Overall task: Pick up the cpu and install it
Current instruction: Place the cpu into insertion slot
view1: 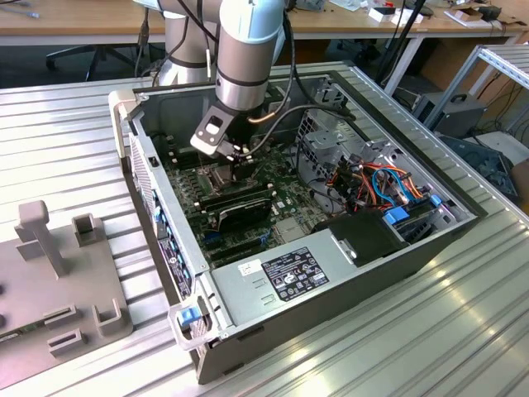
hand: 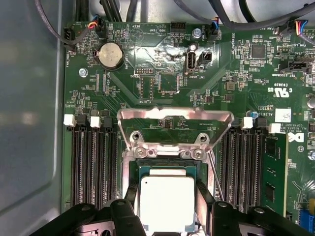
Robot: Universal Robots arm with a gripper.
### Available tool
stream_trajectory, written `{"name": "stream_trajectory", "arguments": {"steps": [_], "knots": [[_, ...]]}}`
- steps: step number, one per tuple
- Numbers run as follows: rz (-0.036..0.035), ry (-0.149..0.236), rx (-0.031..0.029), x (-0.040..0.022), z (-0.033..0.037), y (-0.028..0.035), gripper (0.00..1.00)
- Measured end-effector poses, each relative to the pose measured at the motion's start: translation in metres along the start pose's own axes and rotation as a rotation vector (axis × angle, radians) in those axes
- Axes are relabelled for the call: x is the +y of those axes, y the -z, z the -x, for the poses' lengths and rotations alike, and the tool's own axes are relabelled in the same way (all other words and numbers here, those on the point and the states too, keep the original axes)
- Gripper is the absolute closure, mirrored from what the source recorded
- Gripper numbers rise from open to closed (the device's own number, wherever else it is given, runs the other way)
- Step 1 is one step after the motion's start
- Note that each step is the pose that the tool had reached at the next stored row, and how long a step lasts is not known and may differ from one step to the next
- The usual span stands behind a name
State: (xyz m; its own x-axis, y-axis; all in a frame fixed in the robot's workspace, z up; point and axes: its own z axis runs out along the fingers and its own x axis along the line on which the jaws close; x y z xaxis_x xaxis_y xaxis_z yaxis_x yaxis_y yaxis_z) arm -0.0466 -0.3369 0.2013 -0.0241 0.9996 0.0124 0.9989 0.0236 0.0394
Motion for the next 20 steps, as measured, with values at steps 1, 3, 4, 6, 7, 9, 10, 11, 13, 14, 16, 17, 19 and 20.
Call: {"name": "stream_trajectory", "arguments": {"steps": [1, 3, 4, 6, 7, 9, 10, 11, 13, 14, 16, 17, 19, 20], "knots": [[-0.0001, 0.002, 0.0, 0.0, 0.0, 0.0, 0.45], [0.0, 0.006, 0.0002, 0.0, -0.0001, -0.0001, 0.45], [-0.0001, 0.007, 0.0002, 0.0, -0.0001, -0.0001, 0.45], [0.0, 0.007, 0.0002, 0.0, -0.0004, -0.0001, 0.45], [0.0001, 0.006, 0.0003, 0.0, -0.0008, -0.0002, 0.45], [0.0, 0.007, 0.0001, 0.0, -0.0016, -0.0001, 0.45], [-0.0001, 0.007, -0.0001, 0.0001, -0.002, -0.0001, 0.45], [-0.0001, 0.007, -0.0001, 0.0001, -0.0021, -0.0001, 0.45], [0.0, 0.007, 0.0001, 0.0001, -0.0022, -0.0002, 0.45], [0.0, 0.007, 0.0, 0.0001, -0.0023, -0.0004, 0.45], [-0.0001, 0.007, -0.0001, 0.0001, -0.0022, -0.001, 0.45], [-0.0003, 0.007, -0.0001, 0.0004, -0.0021, -0.0012, 0.45], [-0.0004, 0.007, 0.0002, 0.0007, -0.0018, -0.0017, 0.45], [-0.0008, 0.007, -0.0004, 0.0007, -0.0011, -0.0019, 0.45]]}}
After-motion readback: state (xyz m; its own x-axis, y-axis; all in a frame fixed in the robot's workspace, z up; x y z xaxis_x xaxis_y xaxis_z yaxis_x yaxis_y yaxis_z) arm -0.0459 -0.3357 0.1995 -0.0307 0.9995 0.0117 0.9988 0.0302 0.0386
